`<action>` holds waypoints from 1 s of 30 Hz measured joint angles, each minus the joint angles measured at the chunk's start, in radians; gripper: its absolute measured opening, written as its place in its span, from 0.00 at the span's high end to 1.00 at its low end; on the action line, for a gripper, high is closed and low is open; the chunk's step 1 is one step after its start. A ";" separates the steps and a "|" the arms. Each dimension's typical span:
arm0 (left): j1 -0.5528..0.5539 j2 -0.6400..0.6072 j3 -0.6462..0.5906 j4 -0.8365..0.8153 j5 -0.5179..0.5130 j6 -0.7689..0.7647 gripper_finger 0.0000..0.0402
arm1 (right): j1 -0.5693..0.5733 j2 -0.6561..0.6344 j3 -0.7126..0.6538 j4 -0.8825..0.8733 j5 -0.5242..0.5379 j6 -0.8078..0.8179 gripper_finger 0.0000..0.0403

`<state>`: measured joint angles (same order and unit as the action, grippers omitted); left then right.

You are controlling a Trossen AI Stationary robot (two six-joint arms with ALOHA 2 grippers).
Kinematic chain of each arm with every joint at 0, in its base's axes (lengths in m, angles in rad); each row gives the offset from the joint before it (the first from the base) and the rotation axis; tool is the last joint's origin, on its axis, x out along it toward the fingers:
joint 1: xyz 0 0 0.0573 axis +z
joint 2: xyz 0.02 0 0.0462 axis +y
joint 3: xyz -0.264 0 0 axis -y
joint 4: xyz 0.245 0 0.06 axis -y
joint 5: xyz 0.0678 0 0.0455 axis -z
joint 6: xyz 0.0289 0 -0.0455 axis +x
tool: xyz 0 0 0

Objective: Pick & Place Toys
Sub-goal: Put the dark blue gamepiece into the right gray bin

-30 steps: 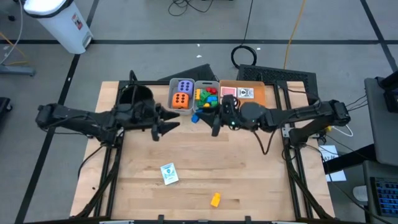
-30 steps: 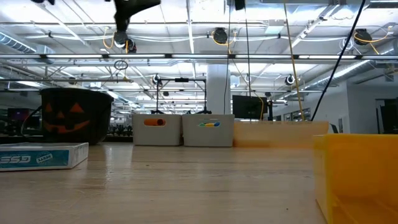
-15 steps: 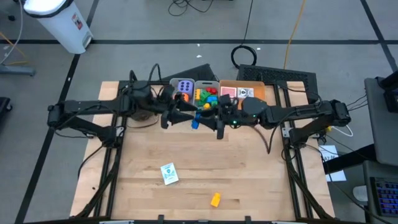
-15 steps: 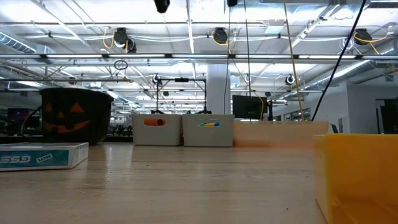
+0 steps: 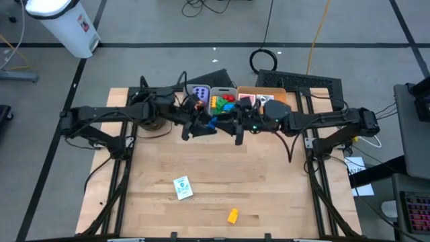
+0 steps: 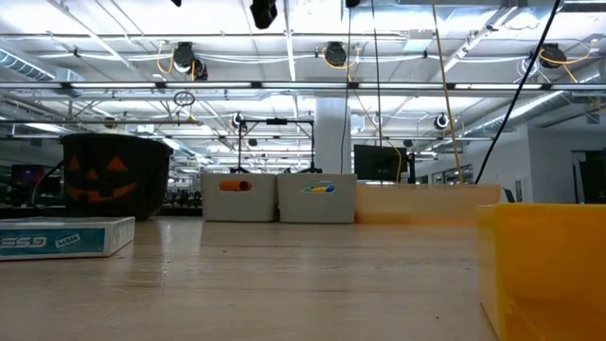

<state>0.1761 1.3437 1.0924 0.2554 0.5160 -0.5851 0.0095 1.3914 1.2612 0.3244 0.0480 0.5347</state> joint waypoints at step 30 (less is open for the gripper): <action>0.044 -0.002 0.000 0.001 0.033 -0.012 0.30 | -0.030 -0.017 0.000 -0.013 -0.049 0.012 0.67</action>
<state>0.2203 1.3415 1.0920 0.2562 0.5491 -0.5971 -0.0208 1.3746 1.2613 0.3114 -0.0007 0.5470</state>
